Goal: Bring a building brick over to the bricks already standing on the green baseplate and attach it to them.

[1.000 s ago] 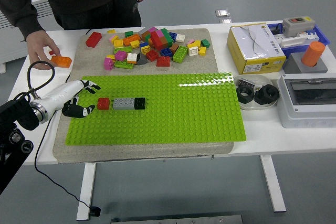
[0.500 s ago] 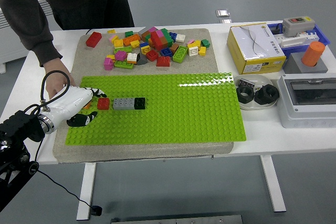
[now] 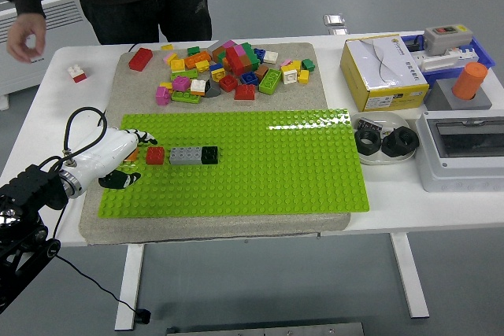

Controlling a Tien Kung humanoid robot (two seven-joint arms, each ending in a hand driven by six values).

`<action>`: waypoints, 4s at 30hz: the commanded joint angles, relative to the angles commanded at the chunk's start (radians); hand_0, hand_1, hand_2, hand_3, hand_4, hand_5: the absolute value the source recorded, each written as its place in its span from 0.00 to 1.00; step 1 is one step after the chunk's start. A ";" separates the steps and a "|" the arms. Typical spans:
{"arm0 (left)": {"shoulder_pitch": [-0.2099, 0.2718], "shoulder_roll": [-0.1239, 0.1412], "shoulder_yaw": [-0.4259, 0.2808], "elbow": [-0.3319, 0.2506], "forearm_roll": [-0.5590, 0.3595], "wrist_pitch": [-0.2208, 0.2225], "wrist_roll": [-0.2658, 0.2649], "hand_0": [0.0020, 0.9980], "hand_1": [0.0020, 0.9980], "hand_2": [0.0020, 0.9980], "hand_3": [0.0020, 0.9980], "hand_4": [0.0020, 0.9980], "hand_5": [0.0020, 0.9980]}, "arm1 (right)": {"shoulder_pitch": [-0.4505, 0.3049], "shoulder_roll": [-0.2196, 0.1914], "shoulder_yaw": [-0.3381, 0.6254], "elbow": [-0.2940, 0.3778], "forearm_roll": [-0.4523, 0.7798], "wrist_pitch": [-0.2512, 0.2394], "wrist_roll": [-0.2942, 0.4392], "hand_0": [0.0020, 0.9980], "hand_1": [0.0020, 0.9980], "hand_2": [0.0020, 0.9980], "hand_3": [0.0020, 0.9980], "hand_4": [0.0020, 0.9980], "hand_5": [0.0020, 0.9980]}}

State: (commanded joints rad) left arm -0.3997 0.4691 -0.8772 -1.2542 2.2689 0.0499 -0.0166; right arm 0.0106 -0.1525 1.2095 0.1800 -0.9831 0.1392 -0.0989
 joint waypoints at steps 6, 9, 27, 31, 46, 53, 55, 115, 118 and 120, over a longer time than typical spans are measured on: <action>-0.011 -0.017 0.009 0.024 0.000 -0.018 0.019 0.12 0.17 0.78 0.72 0.79 0.02 | 0.003 -0.001 -0.007 0.000 0.009 -0.001 0.002 0.71 0.59 0.74 0.85 0.93 1.00; -0.014 -0.018 0.014 0.027 0.000 -0.023 0.026 0.13 0.17 0.82 0.67 0.80 0.06 | 0.004 -0.001 -0.009 0.000 0.011 -0.001 0.002 0.71 0.59 0.74 0.85 0.93 1.00; -0.060 -0.012 0.048 0.033 -0.021 -0.075 0.011 0.13 0.17 0.84 0.58 0.83 0.30 | 0.006 -0.003 -0.001 0.000 0.001 0.000 0.002 0.71 0.59 0.74 0.84 0.93 1.00; -0.070 -0.011 0.053 0.039 -0.032 -0.084 0.012 0.13 0.17 0.84 0.58 0.83 0.30 | 0.006 -0.004 0.003 0.000 -0.004 0.001 0.002 0.71 0.59 0.74 0.84 0.93 1.00; -0.128 0.001 0.081 0.073 -0.084 -0.141 0.036 0.14 0.17 0.84 0.61 0.86 0.36 | 0.010 -0.007 0.020 0.000 -0.022 0.003 0.001 0.71 0.58 0.73 0.84 0.93 1.00; -0.145 -0.008 0.087 0.102 -0.143 -0.164 0.041 0.14 0.17 0.84 0.63 0.91 0.49 | 0.013 -0.008 0.035 0.000 -0.037 0.005 0.000 0.71 0.58 0.73 0.84 0.93 1.00; -0.149 -0.012 0.087 0.107 -0.157 -0.167 0.043 0.14 0.17 0.84 0.63 0.91 0.49 | 0.015 -0.009 0.041 0.000 -0.042 0.006 0.000 0.71 0.58 0.73 0.84 0.93 1.00; 0.124 -0.160 -0.334 -0.283 -0.188 -0.182 0.082 0.23 0.24 0.78 0.65 0.72 0.24 | -0.011 0.017 0.076 0.000 -0.084 0.000 -0.011 0.71 0.57 0.73 0.83 0.93 1.00; 0.164 -0.201 -0.380 -0.307 -0.182 -0.137 0.058 0.27 0.28 0.78 0.62 0.63 0.16 | -0.012 0.024 0.081 0.000 -0.089 -0.001 -0.014 0.71 0.57 0.73 0.84 0.93 1.00; 0.190 -0.220 -0.400 -0.311 -0.165 -0.098 0.036 0.27 0.28 0.78 0.62 0.63 0.16 | -0.014 0.031 0.087 0.000 -0.096 0.000 -0.016 0.71 0.57 0.73 0.84 0.93 1.00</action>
State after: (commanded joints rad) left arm -0.2098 0.2486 -1.2769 -1.5653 2.1040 -0.0484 0.0193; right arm -0.0033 -0.1216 1.2967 0.1800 -1.0794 0.1391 -0.1148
